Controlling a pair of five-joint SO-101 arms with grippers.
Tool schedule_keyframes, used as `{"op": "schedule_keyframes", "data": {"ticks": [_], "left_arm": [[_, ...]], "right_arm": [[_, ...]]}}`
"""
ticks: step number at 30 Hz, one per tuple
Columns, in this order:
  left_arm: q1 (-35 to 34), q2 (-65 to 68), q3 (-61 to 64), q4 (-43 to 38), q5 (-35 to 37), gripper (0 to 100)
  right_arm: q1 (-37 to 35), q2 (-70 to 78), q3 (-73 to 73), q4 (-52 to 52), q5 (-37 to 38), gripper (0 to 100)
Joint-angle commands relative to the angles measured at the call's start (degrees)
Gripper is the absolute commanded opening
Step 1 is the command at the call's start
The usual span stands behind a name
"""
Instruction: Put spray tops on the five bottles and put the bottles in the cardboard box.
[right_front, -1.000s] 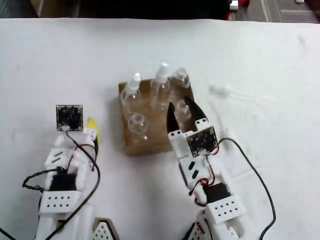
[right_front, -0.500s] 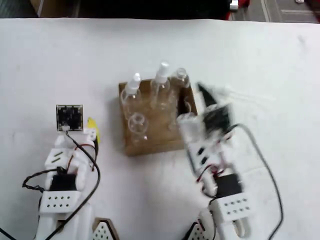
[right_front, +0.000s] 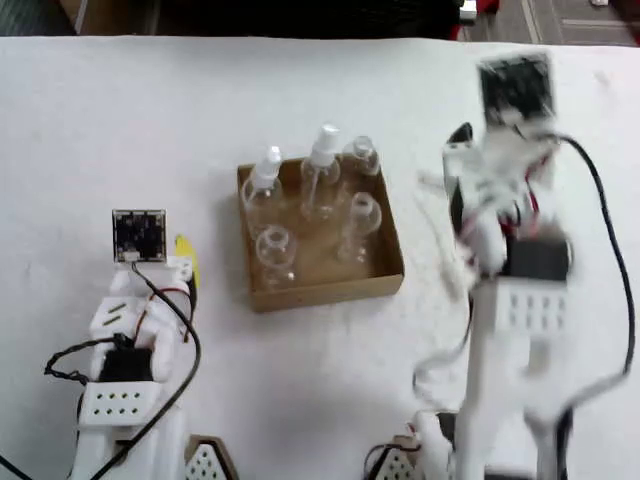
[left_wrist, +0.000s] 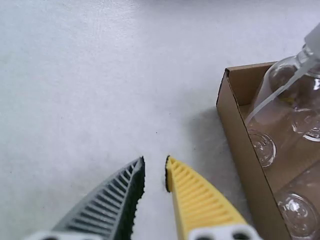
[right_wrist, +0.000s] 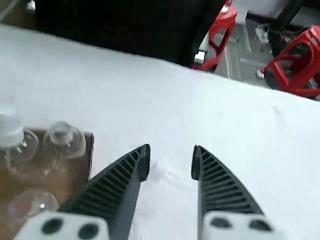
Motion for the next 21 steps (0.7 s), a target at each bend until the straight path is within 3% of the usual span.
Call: {"op": "schedule_keyframes", "data": {"ticks": [1, 13, 21], "left_arm": [[0.5, -1.1, -1.5, -0.2, -0.6, 7], [0.5, -1.1, -1.5, -0.2, -0.6, 7], [0.5, -1.1, -1.7, -0.2, -0.6, 7]], "right_arm": [[0.8, 18.2, -13.4, 4.5, 9.6, 11.8], [0.7, 67.6, -55.7, 24.3, 31.6, 11.9], [1.9, 91.3, -87.5, 36.9, 33.1, 12.0]]}}
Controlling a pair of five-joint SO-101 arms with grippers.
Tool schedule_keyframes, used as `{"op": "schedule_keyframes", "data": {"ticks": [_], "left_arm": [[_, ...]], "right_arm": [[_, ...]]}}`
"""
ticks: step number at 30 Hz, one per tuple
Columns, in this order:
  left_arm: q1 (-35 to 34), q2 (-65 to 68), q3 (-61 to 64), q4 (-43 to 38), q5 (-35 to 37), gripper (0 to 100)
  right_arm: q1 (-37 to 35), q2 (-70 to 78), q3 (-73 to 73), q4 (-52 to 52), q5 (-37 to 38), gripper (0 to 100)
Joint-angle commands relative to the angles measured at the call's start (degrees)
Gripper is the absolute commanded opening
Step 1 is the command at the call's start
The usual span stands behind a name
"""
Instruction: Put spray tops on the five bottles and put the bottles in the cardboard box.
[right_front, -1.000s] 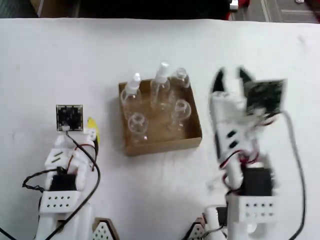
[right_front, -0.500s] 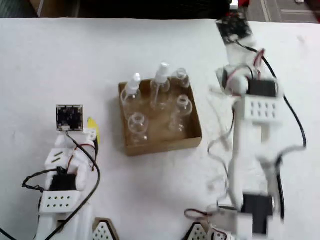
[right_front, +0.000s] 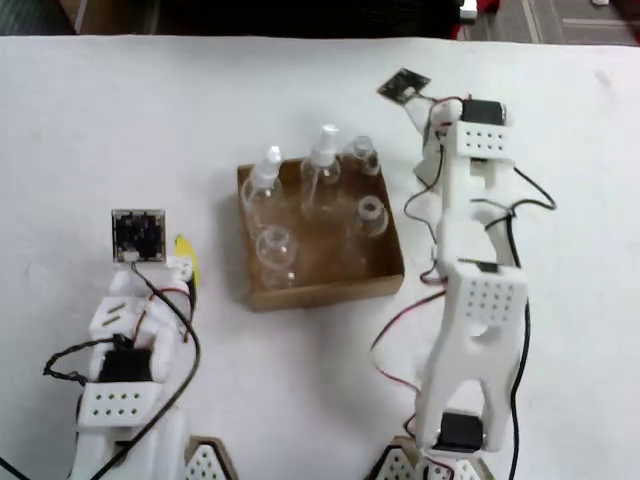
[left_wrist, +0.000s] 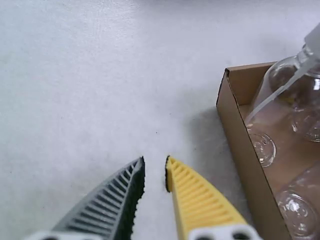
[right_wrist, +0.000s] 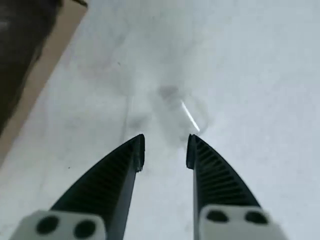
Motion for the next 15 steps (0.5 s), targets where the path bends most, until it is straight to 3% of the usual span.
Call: {"op": "schedule_keyframes", "data": {"ticks": [1, 7, 15], "left_arm": [[0.5, -1.1, -1.7, -0.3, -0.6, 7], [0.5, -1.1, -1.7, -0.3, -0.6, 7], [0.5, -1.1, -1.7, -0.3, -0.6, 7]], "right_arm": [[1.4, 10.3, -19.7, 4.4, 0.9, 12.0], [1.9, 21.8, -34.8, 5.1, 1.0, 12.0], [1.9, 27.6, -38.5, 7.7, 8.4, 11.7]]}}
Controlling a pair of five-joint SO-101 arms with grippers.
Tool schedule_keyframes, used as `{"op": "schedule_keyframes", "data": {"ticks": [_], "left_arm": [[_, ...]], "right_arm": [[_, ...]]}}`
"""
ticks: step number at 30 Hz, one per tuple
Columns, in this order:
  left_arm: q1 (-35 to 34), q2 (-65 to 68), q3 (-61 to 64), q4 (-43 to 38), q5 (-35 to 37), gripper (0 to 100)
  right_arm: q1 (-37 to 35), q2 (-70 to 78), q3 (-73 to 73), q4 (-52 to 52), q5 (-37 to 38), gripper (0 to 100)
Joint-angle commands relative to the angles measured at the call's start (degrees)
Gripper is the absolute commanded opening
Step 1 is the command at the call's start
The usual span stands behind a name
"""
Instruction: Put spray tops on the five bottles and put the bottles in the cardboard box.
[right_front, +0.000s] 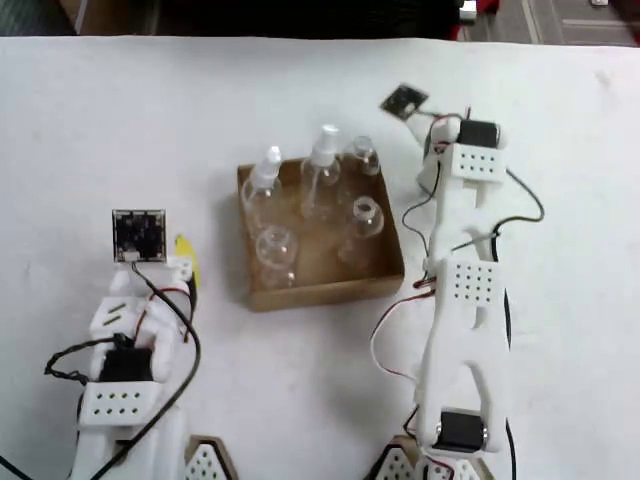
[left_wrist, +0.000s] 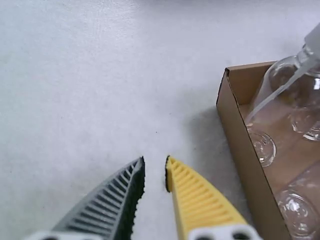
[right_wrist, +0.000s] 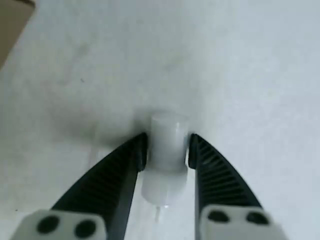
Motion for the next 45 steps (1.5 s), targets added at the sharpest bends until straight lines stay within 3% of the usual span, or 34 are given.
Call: {"op": "schedule_keyframes", "data": {"ticks": [1, 5, 9, 15, 25, 34, 45], "left_arm": [[0.5, -1.1, -1.7, -0.3, -0.6, 7], [0.5, -1.1, -1.7, -0.3, -0.6, 7], [0.5, -1.1, -1.7, -0.3, -0.6, 7], [0.5, -1.1, -1.7, -0.3, -0.6, 7], [0.5, -1.1, -1.8, -0.2, -0.6, 7], [0.5, -1.1, -1.8, -0.2, -0.6, 7], [0.5, -1.1, -2.6, -0.1, -0.5, 7]], "right_arm": [[0.5, -0.2, -2.5, 3.4, 3.8, 11.7], [1.4, -1.2, -2.5, 5.0, 5.5, 11.3], [2.2, -3.0, -2.5, 4.8, 5.4, 0.6], [1.5, -12.2, -6.0, 5.0, 3.8, 1.8], [-6.7, -40.5, -5.8, 3.8, -13.4, 1.6], [-10.2, -57.3, -5.7, 7.4, -46.8, 1.5], [-12.5, -77.0, -0.4, 8.2, -54.9, 1.7]]}}
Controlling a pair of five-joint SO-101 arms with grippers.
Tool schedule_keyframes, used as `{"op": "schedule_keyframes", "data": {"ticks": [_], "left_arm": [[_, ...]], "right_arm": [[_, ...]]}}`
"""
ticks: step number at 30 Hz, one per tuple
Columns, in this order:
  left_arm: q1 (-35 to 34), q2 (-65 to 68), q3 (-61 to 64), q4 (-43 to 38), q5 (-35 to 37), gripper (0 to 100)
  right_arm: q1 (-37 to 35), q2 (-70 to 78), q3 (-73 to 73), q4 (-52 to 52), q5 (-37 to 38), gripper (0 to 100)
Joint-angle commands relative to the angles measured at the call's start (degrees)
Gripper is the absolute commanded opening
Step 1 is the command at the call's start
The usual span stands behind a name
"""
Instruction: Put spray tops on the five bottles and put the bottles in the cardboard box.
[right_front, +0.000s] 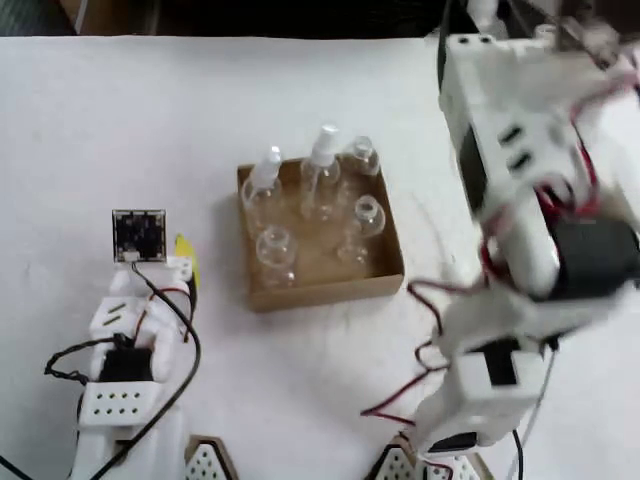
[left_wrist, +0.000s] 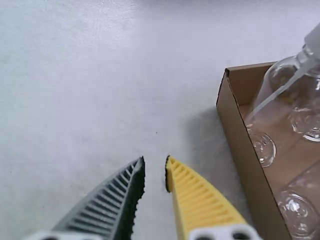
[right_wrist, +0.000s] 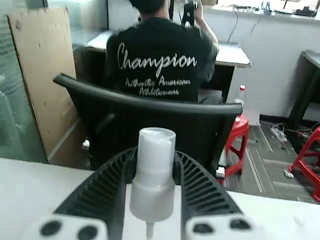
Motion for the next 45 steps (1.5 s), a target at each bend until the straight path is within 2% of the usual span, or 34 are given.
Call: {"op": "schedule_keyframes", "data": {"ticks": [1, 6, 10, 13, 17, 22, 26, 29, 34, 40, 45], "left_arm": [[0.5, -1.1, -2.6, -0.1, -0.5, 7], [0.5, -1.1, -2.6, -0.1, -0.5, 7], [0.5, -1.1, -2.6, -0.1, -0.5, 7], [0.5, -1.1, -2.6, -0.1, -0.5, 7], [0.5, -1.1, -2.5, -0.1, -0.5, 7], [0.5, -1.1, -2.5, -0.1, -0.5, 7], [0.7, -1.1, -2.5, -0.1, -0.5, 7], [0.6, -1.1, -2.5, -0.1, -0.5, 7], [0.5, -1.1, -2.5, -0.1, -0.5, 7], [0.5, -1.1, -2.5, -0.1, -0.5, 7], [0.5, -1.1, -2.6, -0.1, -0.5, 7]], "right_arm": [[-1.8, -11.1, 6.9, 1.8, -4.9, 1.8], [-4.1, -27.2, 31.6, 1.2, -13.5, 1.8], [-9.5, -36.6, 47.1, -6.2, -17.1, 1.9], [-12.5, -39.6, 59.1, -17.2, -11.5, 1.6], [-10.8, -40.0, 77.5, -33.4, -5.7, 1.6], [-8.2, -41.8, 97.6, -54.0, -7.8, 1.6], [-7.8, -45.1, 109.0, -71.4, -14.2, 1.5], [-7.9, -46.0, 115.2, -82.2, -18.1, 1.5], [-7.8, -43.6, 118.6, -94.5, -13.1, 1.5], [-6.6, -36.6, 118.6, -97.0, -11.7, 1.5], [-2.8, -30.7, 118.7, -104.8, -11.8, 1.5]]}}
